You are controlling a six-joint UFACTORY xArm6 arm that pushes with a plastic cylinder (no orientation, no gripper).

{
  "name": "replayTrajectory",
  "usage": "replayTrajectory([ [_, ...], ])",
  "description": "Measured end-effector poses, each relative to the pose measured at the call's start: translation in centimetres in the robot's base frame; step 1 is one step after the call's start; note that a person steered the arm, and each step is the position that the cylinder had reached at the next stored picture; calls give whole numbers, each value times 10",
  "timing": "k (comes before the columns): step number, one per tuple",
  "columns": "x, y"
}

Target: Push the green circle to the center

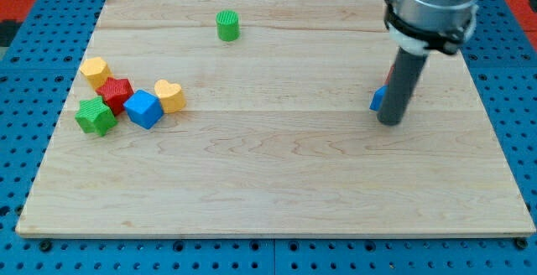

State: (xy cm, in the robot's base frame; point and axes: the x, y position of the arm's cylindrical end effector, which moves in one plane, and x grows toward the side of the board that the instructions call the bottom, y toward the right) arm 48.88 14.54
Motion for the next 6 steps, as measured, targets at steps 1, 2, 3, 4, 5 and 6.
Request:
replayTrajectory([
  [1, 38, -88],
  [2, 61, -181],
  [3, 4, -215],
  [4, -101, -204],
  [5, -139, -231],
  [6, -150, -283],
])
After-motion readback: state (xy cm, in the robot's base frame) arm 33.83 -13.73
